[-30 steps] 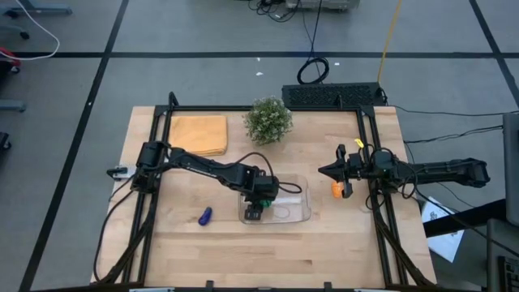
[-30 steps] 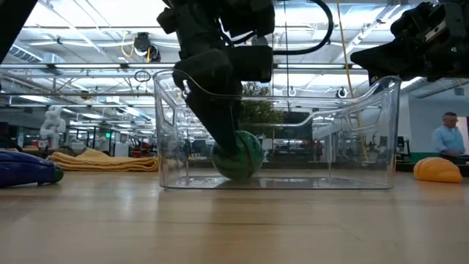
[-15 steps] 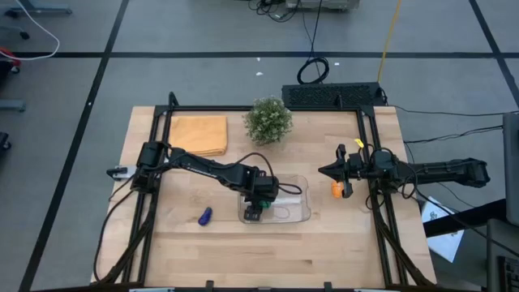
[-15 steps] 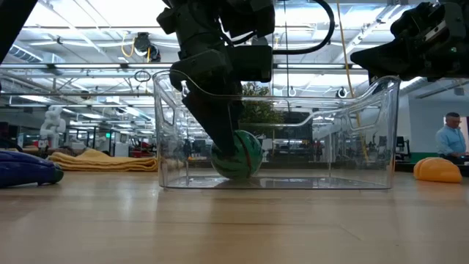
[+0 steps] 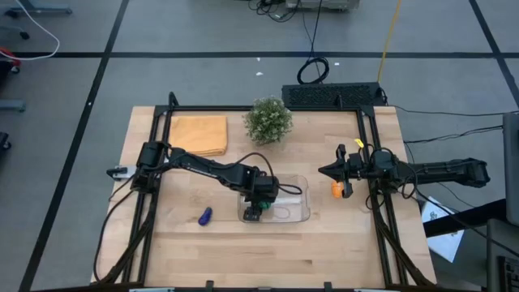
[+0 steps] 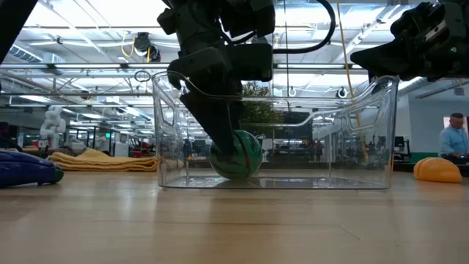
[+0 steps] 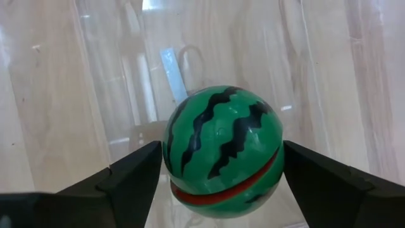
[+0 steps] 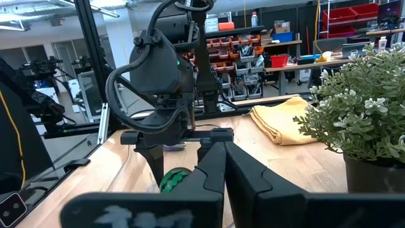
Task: Pick and placing Produce into tupperware
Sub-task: Put the watermelon into the transparent bin
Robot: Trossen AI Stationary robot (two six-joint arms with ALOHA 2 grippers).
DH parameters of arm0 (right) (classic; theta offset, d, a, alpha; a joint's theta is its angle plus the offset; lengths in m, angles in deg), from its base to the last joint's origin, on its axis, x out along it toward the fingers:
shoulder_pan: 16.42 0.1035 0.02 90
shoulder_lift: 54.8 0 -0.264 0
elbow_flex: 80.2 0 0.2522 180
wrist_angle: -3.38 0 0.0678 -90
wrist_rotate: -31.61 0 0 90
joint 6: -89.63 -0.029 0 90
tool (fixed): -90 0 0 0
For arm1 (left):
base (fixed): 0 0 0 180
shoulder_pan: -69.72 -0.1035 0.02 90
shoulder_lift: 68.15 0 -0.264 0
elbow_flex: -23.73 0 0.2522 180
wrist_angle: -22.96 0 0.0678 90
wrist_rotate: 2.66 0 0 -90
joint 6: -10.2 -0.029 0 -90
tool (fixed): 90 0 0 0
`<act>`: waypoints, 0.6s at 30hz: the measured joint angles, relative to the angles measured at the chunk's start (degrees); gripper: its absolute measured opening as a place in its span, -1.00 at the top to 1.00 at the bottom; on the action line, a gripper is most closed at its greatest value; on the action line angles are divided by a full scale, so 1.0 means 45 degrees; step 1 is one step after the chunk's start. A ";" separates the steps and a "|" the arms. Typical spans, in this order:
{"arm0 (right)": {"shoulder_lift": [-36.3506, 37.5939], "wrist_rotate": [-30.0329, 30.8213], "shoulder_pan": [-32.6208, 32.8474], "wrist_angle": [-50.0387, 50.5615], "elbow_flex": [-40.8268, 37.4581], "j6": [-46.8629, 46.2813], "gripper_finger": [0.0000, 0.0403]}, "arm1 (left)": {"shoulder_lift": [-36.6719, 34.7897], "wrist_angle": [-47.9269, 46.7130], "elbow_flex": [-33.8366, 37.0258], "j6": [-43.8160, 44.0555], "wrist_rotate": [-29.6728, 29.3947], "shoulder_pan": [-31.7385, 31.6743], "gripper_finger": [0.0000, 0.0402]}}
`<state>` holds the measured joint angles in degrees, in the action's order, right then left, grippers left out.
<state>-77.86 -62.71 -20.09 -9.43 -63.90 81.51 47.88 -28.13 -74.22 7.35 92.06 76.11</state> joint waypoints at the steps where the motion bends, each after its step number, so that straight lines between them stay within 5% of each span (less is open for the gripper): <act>1: 0.0001 0.0000 0.0000 0.0005 0.0000 -0.0003 1.00 | 0.0000 0.0024 0.0001 -0.0005 -0.0006 0.0000 -0.61; 18: 0.0001 0.0000 -0.0001 0.0005 0.0000 -0.0001 1.00 | -0.0010 -0.0024 0.0000 0.0016 0.0100 0.0015 -0.79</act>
<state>-77.86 -62.71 -20.10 -9.40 -63.90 81.50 47.84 -28.24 -74.22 7.43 92.51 76.17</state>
